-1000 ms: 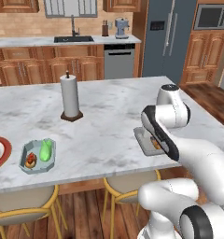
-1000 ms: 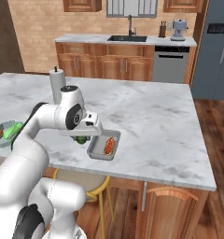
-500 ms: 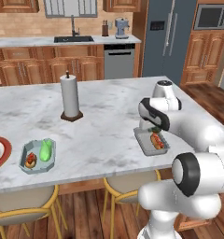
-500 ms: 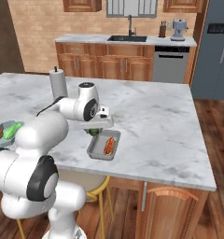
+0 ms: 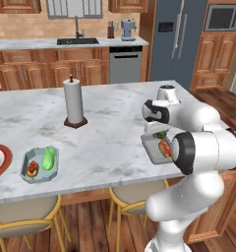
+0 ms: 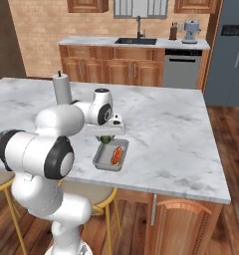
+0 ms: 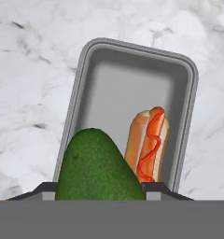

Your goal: Place one cooked food and one vegetable from the large plate to each tupperware container.

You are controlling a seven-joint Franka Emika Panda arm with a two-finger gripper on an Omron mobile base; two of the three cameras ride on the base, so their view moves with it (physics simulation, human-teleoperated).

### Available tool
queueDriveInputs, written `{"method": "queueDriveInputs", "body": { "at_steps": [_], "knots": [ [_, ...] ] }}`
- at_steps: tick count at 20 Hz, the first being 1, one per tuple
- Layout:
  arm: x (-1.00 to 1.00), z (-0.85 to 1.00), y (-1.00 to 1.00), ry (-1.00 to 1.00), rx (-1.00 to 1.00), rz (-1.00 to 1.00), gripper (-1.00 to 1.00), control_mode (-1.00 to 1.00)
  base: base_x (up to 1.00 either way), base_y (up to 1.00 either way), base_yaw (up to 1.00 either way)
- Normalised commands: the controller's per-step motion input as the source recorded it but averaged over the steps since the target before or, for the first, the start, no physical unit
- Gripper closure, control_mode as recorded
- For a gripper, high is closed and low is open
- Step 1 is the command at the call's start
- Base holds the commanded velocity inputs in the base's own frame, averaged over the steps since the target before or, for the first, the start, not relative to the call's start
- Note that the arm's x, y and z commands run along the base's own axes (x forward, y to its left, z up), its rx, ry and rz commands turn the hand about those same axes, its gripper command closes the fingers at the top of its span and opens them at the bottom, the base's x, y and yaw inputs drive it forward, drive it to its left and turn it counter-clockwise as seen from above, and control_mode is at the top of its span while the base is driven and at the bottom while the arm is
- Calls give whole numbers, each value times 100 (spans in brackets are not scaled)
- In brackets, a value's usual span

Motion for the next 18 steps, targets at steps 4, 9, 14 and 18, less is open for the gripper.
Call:
{"method": "queueDriveInputs", "body": {
  "at_steps": [4, 9, 14, 18],
  "knots": [
    [13, -51, 1, 0, 2, 1, 100, -100, 0, 0, 0],
    [7, -45, 0, 2, 0, 0, 100, -100, 0, 0, 0],
    [3, -45, 4, 2, -1, 0, 100, -100, 0, 0, 0],
    [9, -39, 0, 1, 0, 0, 100, -100, 0, 0, 0]
  ]
}}
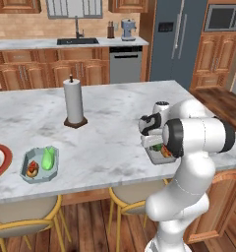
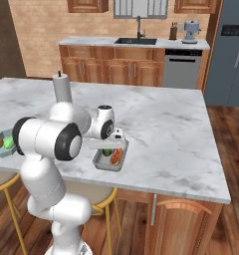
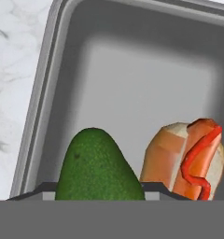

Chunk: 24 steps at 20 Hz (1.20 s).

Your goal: Place one cooked food and one vegetable from the large plate to each tupperware container.

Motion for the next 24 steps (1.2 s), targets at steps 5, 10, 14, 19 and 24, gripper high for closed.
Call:
{"method": "queueDriveInputs", "body": {
  "at_steps": [5, 10, 14, 19, 24],
  "knots": [
    [5, -28, 0, -2, 0, 0, 100, -100, 0, 0, 0],
    [1, -10, 0, 0, 0, 0, -100, -100, 0, 0, 0],
    [0, 0, 0, 0, 0, 0, -100, -100, 0, 0, 0],
    [-9, 10, 0, 0, 0, 0, -100, -100, 0, 0, 0],
    [-38, 48, 0, 0, 0, 0, -100, -100, 0, 0, 0]
  ]
}}
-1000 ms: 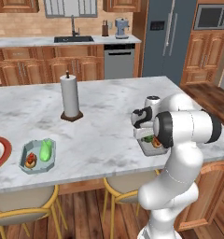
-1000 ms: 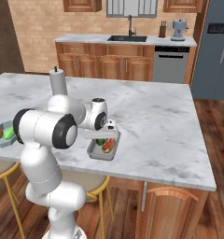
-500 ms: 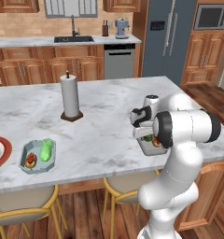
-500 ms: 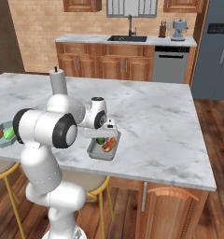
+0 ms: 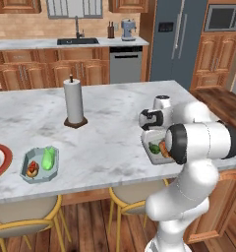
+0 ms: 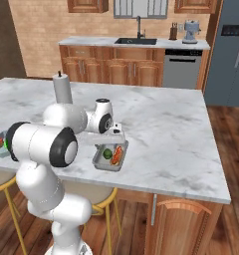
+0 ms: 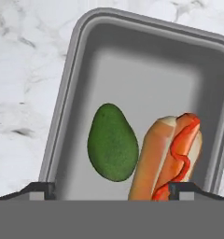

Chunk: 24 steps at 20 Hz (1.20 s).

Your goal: Place one cooked food and one vegetable from the large plate to each tupperware container.

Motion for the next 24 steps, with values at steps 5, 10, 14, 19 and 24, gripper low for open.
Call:
{"method": "queueDriveInputs", "body": {
  "at_steps": [5, 10, 14, 19, 24],
  "knots": [
    [-67, 90, 0, -2, 0, 0, -100, -100, 0, 0, 0],
    [-97, 100, 20, -23, 0, 0, -100, -100, 0, 0, 0],
    [-100, 100, 57, -31, -3, 0, -100, -100, 0, 0, 0],
    [-98, 87, 74, -18, -16, -3, -100, -100, 0, 0, 0],
    [-78, 45, 58, -5, -19, -6, -100, -100, 0, 0, 0]
  ]
}}
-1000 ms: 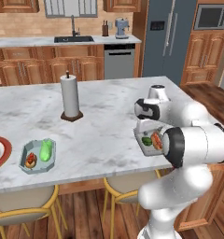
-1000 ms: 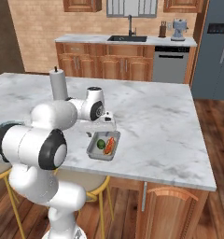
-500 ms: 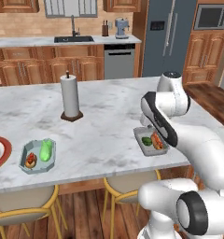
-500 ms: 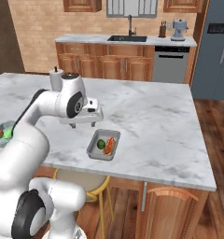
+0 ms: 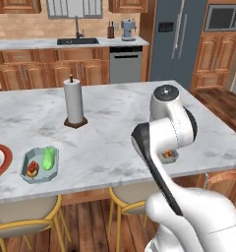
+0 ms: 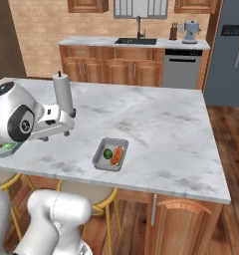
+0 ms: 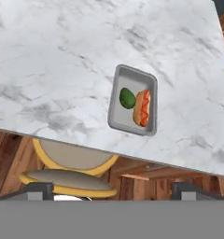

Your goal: Place one cooked food and one vegetable from the large plate to each tupperware container.

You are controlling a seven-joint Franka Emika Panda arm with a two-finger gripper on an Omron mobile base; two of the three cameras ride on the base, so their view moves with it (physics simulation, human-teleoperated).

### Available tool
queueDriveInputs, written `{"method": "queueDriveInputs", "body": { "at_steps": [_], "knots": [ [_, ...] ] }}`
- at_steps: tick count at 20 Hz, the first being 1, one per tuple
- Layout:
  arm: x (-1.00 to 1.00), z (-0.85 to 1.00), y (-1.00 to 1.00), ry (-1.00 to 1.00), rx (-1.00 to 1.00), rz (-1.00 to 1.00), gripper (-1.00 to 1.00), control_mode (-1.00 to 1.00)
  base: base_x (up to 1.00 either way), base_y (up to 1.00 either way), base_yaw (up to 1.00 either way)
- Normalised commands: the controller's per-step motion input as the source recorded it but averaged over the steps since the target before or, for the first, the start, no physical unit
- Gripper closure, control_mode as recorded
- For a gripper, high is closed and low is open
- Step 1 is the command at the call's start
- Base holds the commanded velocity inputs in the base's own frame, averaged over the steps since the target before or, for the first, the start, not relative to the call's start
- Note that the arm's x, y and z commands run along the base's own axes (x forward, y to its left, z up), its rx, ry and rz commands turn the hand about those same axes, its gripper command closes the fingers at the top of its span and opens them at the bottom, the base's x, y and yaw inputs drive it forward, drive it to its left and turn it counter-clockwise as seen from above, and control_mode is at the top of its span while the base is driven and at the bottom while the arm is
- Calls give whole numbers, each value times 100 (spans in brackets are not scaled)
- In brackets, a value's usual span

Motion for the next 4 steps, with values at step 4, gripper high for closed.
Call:
{"method": "queueDriveInputs", "body": {
  "at_steps": [4],
  "knots": [
    [-14, 6, 8, 3, -10, -7, -100, -100, 0, 0, 0]
  ]
}}
